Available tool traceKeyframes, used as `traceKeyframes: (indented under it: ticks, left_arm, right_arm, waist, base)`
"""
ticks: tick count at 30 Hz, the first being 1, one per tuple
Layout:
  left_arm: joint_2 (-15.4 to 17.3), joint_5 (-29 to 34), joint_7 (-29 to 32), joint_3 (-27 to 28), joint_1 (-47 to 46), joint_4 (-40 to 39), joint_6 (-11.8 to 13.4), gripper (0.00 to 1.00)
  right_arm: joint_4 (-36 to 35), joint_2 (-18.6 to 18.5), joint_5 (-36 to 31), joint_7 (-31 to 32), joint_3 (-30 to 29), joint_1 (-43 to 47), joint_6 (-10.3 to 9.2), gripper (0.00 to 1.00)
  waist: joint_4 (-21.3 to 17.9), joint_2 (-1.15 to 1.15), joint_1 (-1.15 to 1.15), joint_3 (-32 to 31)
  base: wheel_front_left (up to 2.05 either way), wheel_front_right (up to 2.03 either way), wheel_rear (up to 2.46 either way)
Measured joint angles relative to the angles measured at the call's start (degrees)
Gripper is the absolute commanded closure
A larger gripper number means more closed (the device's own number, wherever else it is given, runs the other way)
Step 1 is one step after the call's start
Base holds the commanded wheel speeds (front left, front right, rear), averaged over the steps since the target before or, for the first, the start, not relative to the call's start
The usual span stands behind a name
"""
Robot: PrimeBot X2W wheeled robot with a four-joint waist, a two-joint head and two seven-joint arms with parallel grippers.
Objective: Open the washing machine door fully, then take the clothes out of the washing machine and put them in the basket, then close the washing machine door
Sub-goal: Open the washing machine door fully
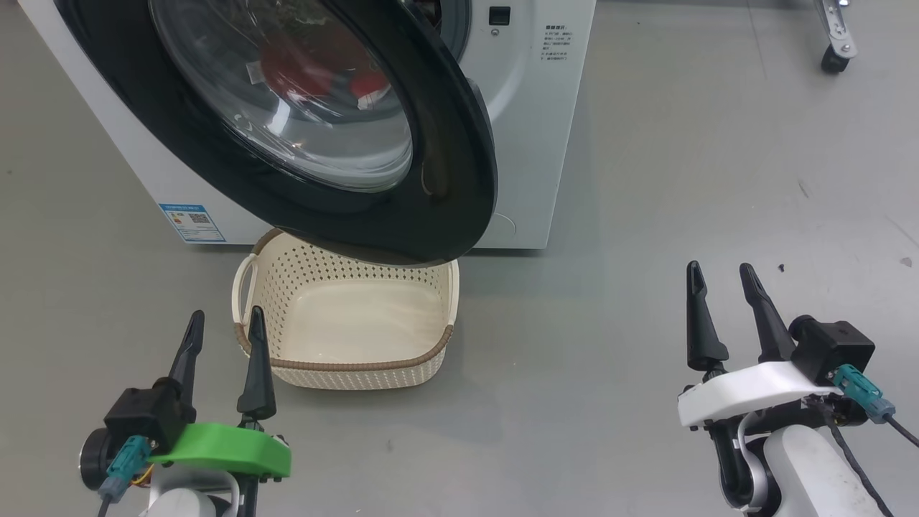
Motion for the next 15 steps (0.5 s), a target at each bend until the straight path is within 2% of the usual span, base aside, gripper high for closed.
traceKeyframes:
  ticks: [15]
  left_arm:
    - [0.0,0.0,0.0,0.0,0.0,0.0,0.0,0.00]
  right_arm:
    - [-0.3,1.0,-1.5,0.0,-1.2,0.8,0.94,0.00]
  waist:
    - [-0.2,0.00,0.00,0.3]
  base:
    - [0.00,0.00,0.00]
